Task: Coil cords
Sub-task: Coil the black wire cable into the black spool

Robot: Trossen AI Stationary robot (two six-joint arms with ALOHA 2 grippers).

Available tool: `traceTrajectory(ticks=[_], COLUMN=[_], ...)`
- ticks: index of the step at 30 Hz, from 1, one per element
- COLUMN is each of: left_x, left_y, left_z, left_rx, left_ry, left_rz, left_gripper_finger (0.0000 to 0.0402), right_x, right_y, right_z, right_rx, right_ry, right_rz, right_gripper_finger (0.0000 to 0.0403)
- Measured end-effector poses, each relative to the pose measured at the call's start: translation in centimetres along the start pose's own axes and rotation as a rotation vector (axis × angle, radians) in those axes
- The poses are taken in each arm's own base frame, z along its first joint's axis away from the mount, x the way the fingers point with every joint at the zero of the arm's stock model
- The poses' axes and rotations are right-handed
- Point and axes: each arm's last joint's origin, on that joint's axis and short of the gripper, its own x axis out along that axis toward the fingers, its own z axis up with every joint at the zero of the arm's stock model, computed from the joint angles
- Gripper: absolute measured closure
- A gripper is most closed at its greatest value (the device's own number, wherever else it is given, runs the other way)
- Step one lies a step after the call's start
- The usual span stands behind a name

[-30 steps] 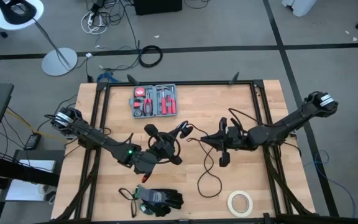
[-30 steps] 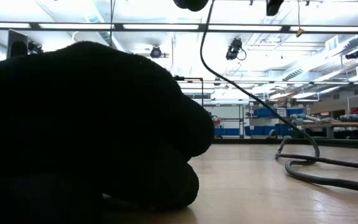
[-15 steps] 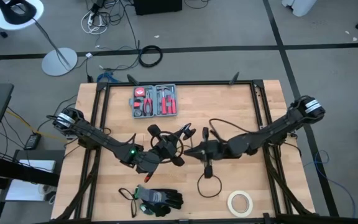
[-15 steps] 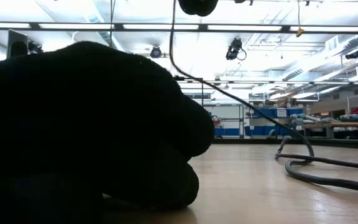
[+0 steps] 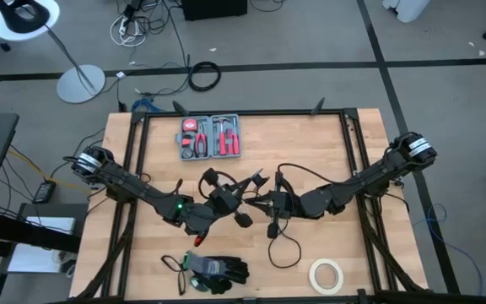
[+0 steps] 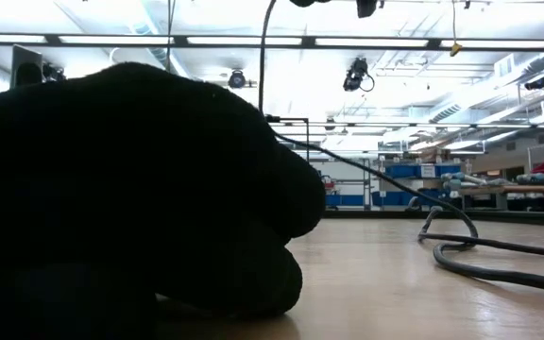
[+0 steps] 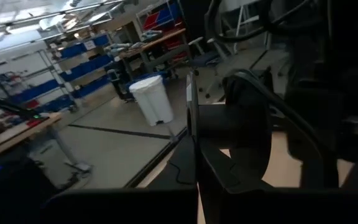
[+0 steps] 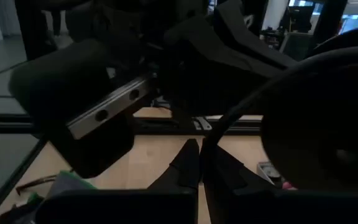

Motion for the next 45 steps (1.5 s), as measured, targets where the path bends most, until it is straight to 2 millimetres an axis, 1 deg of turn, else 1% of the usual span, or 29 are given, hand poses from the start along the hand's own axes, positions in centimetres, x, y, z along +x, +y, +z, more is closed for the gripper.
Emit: traceTrajectory(ticks=[7, 11, 14, 16, 22, 27, 33, 39, 41, 45], left_x=[0.2, 0.5, 0.5, 0.4, -0.8, -1.8, -2.0, -2.0, -1.9, -2.0], left_y=[0.2, 0.4, 0.4, 0.5, 0.3, 0.0, -0.3, -0.6, -0.7, -0.8], left_z=[0.7, 1.1, 1.3, 1.6, 2.0, 2.1, 1.7, 0.9, 0.9, 0.5], left_rx=[-0.094, -0.139, -0.165, -0.166, -0.119, -0.096, -0.089, -0.088, -0.088, -0.064], left_ry=[-0.042, -0.073, -0.093, -0.107, -0.12, -0.106, -0.083, -0.045, -0.049, -0.026], left_rz=[-0.017, -0.046, -0.062, -0.061, -0.059, -0.037, -0.053, -0.098, -0.13, -0.133], left_gripper_finger=[0.0402, 0.0401, 0.0401, 0.0401, 0.0401, 0.0401, 0.0401, 0.0401, 0.0401, 0.0401], right_x=[0.3, 0.3, 0.3, 0.0, -0.9, -2.1, -3.3, -4.4, -4.4, -4.4], right_y=[0.4, 0.4, 0.4, 0.5, 0.7, 0.3, 0.1, 0.1, 0.1, 0.1], right_z=[-0.7, -0.7, -0.8, -1.0, -1.5, -0.8, 0.3, 1.2, 1.2, 1.3], right_rx=[-0.017, -0.02, -0.059, -0.1, -0.221, -0.283, -0.367, -0.428, -0.451, -0.448], right_ry=[0.01, 0.014, 0.022, 0.045, 0.129, 0.159, 0.168, 0.177, 0.184, 0.179], right_rz=[-0.011, -0.023, -0.056, -0.094, -0.254, -0.376, -0.504, -0.571, -0.582, -0.575], right_gripper_finger=[0.0395, 0.0389, 0.0392, 0.0395, 0.0394, 0.0394, 0.0394, 0.0394, 0.0394, 0.0394])
